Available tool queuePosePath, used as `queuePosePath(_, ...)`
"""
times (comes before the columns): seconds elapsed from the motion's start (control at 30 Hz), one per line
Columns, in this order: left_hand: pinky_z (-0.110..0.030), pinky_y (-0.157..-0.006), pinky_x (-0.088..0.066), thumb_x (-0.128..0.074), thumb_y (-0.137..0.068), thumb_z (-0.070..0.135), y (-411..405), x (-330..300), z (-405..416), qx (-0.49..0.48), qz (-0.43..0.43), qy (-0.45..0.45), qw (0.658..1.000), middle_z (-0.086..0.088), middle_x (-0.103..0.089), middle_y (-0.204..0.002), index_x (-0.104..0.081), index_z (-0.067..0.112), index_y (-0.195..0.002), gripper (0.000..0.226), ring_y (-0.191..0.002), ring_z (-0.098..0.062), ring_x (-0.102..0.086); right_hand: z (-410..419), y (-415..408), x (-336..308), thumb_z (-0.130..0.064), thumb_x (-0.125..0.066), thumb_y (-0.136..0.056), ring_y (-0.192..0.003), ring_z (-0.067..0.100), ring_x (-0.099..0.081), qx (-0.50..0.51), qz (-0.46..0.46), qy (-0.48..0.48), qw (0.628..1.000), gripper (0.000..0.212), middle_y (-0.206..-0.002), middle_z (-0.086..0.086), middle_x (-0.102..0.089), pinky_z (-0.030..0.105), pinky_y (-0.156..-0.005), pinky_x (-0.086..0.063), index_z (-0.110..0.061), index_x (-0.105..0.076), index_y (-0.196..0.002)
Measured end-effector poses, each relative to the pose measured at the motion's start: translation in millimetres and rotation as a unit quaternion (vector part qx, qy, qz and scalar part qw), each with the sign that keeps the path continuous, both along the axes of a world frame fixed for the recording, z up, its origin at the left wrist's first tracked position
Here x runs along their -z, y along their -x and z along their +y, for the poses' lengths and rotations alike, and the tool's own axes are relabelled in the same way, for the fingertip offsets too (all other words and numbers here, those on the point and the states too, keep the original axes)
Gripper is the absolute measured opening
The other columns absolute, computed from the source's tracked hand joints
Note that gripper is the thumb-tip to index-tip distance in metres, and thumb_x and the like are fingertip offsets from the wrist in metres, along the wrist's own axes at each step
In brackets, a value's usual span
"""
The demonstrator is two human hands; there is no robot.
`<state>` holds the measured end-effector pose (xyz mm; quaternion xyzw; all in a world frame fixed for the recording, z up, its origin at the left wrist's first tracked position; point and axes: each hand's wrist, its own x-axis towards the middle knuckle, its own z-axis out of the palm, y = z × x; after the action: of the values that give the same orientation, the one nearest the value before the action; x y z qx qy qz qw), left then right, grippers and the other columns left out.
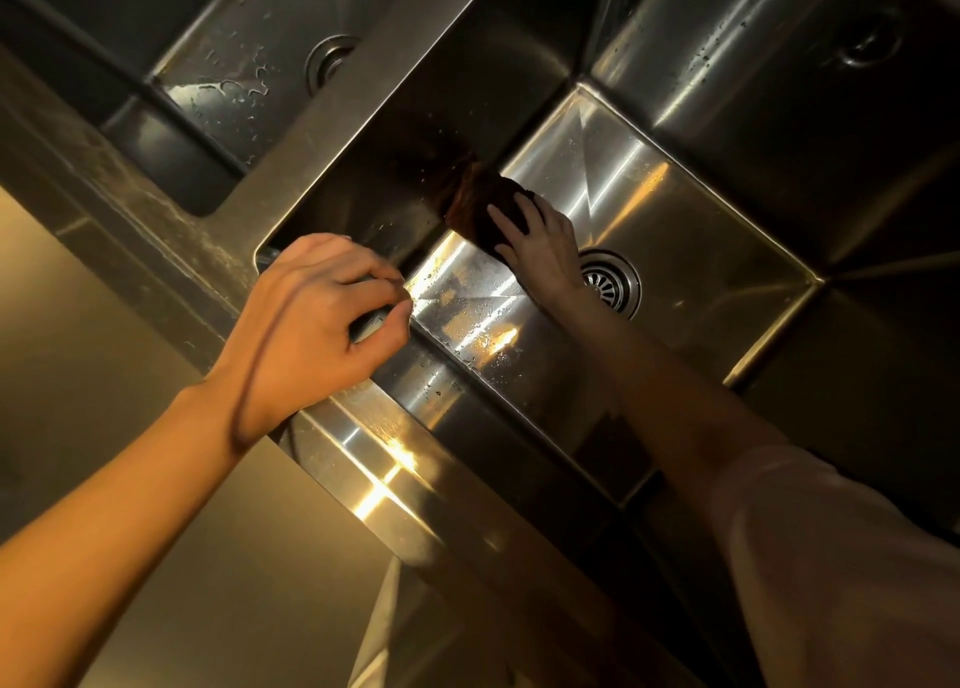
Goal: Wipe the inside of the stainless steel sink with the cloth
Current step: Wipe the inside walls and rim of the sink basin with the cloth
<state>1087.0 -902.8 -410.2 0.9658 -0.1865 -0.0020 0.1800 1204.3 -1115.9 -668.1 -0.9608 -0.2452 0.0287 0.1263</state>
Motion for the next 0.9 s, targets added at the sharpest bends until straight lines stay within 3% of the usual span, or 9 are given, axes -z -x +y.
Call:
queuePosePath(0.13, -0.041, -0.092, -0.047, -0.052, -0.095, 0.027, 0, 0, -1, 0.004, -0.006, 0.002, 1.000, -0.004, -0.071, -0.092, -0.077, 0.010, -0.085, 0.031, -0.085, -0.021, -0.065, 4, -10, -1, -0.050, -0.061, -0.085, -0.129, 0.036, -0.040, 0.025, 0.107, 0.011, 0.994, 0.066, -0.145, 0.014, -0.041, 0.049, -0.100, -0.041, -0.029, -0.039, -0.144)
queuePosePath(0.3, -0.041, -0.093, -0.046, -0.054, -0.094, 0.026, 0, 1, -1, 0.002, -0.014, 0.007, 1.000, -0.004, -0.071, -0.091, -0.077, 0.010, -0.082, 0.030, -0.085, -0.022, -0.065, 16, 25, 0, -0.049, -0.059, -0.086, -0.123, 0.036, -0.045, 0.037, 0.107, -0.009, 0.993, 0.063, -0.141, 0.015, -0.045, 0.046, -0.096, -0.042, -0.030, -0.040, -0.143)
queuePosePath(0.47, -0.039, -0.093, -0.046, -0.051, -0.095, 0.028, 1, 1, 0, 0.001, -0.011, 0.009, 1.000, -0.004, -0.071, -0.091, -0.077, 0.011, -0.081, 0.034, -0.085, -0.021, -0.065, 21, 61, 15, -0.044, -0.065, -0.082, -0.115, 0.034, -0.052, -0.085, 0.050, -0.001, 0.995, 0.058, -0.131, 0.014, -0.053, 0.045, -0.084, -0.048, -0.027, -0.050, -0.135)
queuePosePath(0.63, -0.038, -0.095, -0.045, -0.052, -0.096, 0.026, 2, 1, 1, 0.004, -0.021, 0.013, 1.000, -0.002, -0.071, -0.091, -0.076, 0.011, -0.080, 0.032, -0.085, -0.019, -0.065, 17, 34, 7, -0.043, -0.061, -0.084, -0.119, 0.033, -0.048, 0.101, 0.073, -0.034, 0.992, 0.055, -0.135, 0.010, -0.051, 0.044, -0.093, -0.042, -0.029, -0.049, -0.136)
queuePosePath(0.7, -0.039, -0.095, -0.046, -0.053, -0.096, 0.025, 1, 1, 1, 0.006, -0.024, 0.012, 1.000, -0.003, -0.071, -0.092, -0.076, 0.011, -0.080, 0.032, -0.085, -0.019, -0.065, 27, 43, 4, -0.044, -0.057, -0.087, -0.123, 0.032, -0.043, 0.126, 0.089, -0.029, 0.988, 0.055, -0.139, 0.009, -0.046, 0.045, -0.097, -0.038, -0.032, -0.044, -0.139)
queuePosePath(0.9, -0.041, -0.094, -0.045, -0.050, -0.097, 0.026, 1, -1, 1, 0.013, -0.029, 0.004, 0.999, -0.003, -0.071, -0.092, -0.076, 0.013, -0.081, 0.033, -0.087, -0.020, -0.065, 34, 70, 7, -0.046, -0.063, -0.082, -0.115, 0.034, -0.049, -0.048, 0.090, -0.010, 0.995, 0.055, -0.132, 0.011, -0.052, 0.047, -0.087, -0.045, -0.031, -0.050, -0.134)
